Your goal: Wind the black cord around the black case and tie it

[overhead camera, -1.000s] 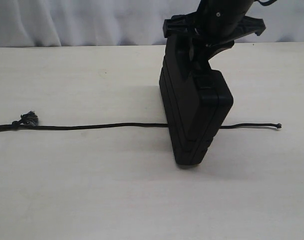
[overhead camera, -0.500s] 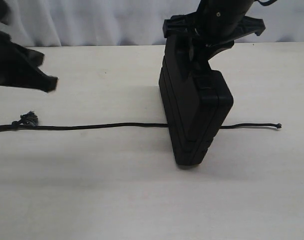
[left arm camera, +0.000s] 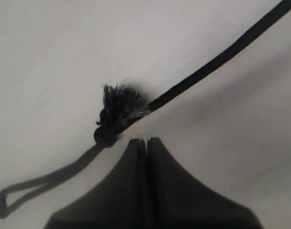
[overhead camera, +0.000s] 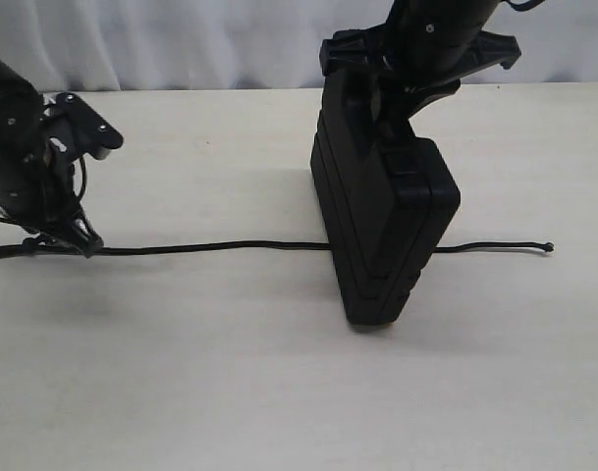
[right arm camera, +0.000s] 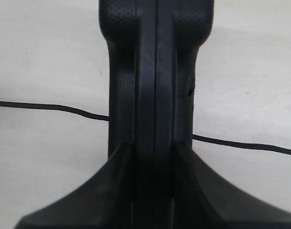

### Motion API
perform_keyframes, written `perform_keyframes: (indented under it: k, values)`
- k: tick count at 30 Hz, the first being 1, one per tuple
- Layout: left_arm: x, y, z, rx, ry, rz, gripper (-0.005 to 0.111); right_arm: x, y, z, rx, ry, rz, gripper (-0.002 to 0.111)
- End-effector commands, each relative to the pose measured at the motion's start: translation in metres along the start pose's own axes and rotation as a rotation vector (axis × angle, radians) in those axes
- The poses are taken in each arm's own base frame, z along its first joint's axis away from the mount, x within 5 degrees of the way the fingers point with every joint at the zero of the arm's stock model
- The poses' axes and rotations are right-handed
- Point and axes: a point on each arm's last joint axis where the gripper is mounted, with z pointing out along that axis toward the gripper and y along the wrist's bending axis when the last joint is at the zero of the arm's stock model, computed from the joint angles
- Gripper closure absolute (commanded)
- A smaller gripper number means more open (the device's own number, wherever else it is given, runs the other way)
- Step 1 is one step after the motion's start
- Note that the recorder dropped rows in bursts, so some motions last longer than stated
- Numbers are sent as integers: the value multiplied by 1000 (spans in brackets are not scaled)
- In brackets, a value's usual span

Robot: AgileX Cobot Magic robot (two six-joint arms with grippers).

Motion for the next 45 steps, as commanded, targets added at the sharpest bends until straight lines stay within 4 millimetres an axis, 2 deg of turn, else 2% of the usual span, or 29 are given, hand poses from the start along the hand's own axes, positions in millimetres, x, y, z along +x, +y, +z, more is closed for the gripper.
perform_keyframes:
  k: [1, 4, 11, 14, 23, 25, 29, 31, 35, 41, 43, 45]
  values:
    - [9, 32, 23, 21, 32, -126, 107, 1, 1, -6, -16, -9, -30, 104]
    - [10, 44, 27, 8, -23, -129, 100, 1, 1, -6, -15, -7, -42, 104]
    - [7, 44, 30, 1, -52, 11, 51, 0, 1, -6, -17, -14, -55, 104]
    - [8, 41, 37, 13, -27, 50, 43, 0, 1, -6, -18, -18, -66, 104]
    - [11, 32, 65, 62, 45, 116, 44, 0, 1, -6, -18, -18, -87, 104]
    - [12, 30, 71, 71, 55, 124, 47, 0, 1, -6, -19, -21, -93, 104]
    - [15, 24, 79, 116, 92, 90, 71, 0, 1, -6, -19, -23, -95, 104]
    - [16, 19, 80, 165, 110, 3, 86, 0, 1, -6, -19, -23, -95, 104]
    - [7, 10, 75, 284, 89, -231, 107, 0, 1, -6, -19, -23, -103, 104]
    - [-20, -3, 58, 571, 11, -590, 106, 1, 1, -6, -17, -8, -102, 104]
    - [-25, -9, 54, 668, -19, -601, 99, 1, 1, -6, -15, -2, -102, 104]
    - [-28, -14, 50, 741, -33, -613, 85, 2, 1, -6, -14, 0, -102, 104]
